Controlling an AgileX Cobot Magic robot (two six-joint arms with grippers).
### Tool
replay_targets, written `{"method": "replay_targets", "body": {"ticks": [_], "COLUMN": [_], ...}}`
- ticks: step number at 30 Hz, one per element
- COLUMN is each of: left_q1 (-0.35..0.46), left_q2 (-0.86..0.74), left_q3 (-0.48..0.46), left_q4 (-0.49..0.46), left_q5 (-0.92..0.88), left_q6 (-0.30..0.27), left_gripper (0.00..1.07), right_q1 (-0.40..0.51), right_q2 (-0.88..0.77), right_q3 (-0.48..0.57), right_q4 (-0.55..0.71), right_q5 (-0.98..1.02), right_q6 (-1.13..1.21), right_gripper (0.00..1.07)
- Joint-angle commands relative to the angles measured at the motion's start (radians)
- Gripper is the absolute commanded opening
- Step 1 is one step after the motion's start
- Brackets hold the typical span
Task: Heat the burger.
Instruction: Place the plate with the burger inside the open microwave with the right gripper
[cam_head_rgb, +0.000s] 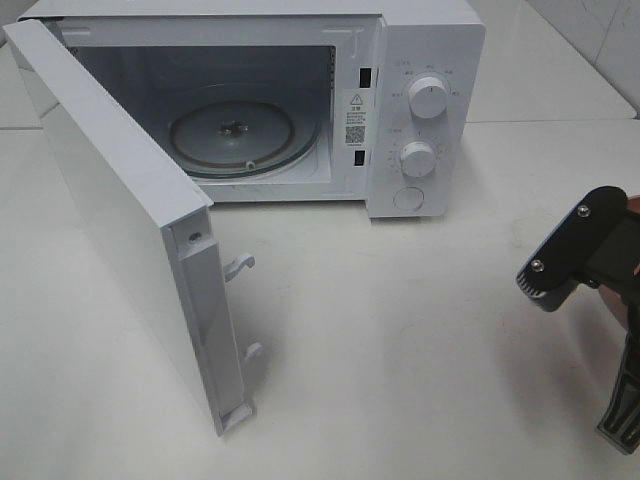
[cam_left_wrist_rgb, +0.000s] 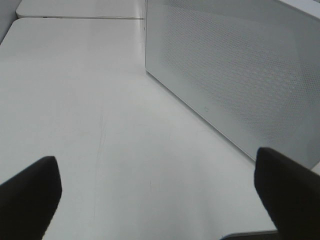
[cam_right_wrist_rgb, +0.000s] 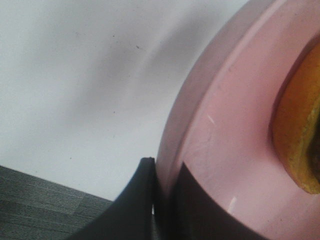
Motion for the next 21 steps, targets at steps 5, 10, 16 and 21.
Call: {"method": "replay_targets", "body": {"ticks": [5, 10, 16, 21], "left_q1": [0.002, 0.002, 0.002, 0.002], "left_q2": [-0.015, -0.015, -0.015, -0.015], "left_q3": [0.000, 0.000, 0.000, 0.000], "left_q4": [-0.001, -0.001, -0.001, -0.001], "left_q5": [-0.013, -0.013, -0.013, -0.013], "left_q6": [-0.005, -0.005, -0.005, -0.005], "left_gripper": [0.98, 0.98, 0.98, 0.98], "right_q1": [0.082, 0.151, 0.212, 0.218], "right_q2": [-0.023, -0.023, -0.023, -0.023], "right_q3": [0.003, 0.003, 0.003, 0.003], "right_q4": [-0.062, -0.061, -0.062, -0.075], "right_q5": [0.073, 0.088, 0.082, 0.060], "right_q6": [-0.023, -0.038, -0.081, -0.178], "right_gripper": [0.00, 0.00, 0.00, 0.00]}}
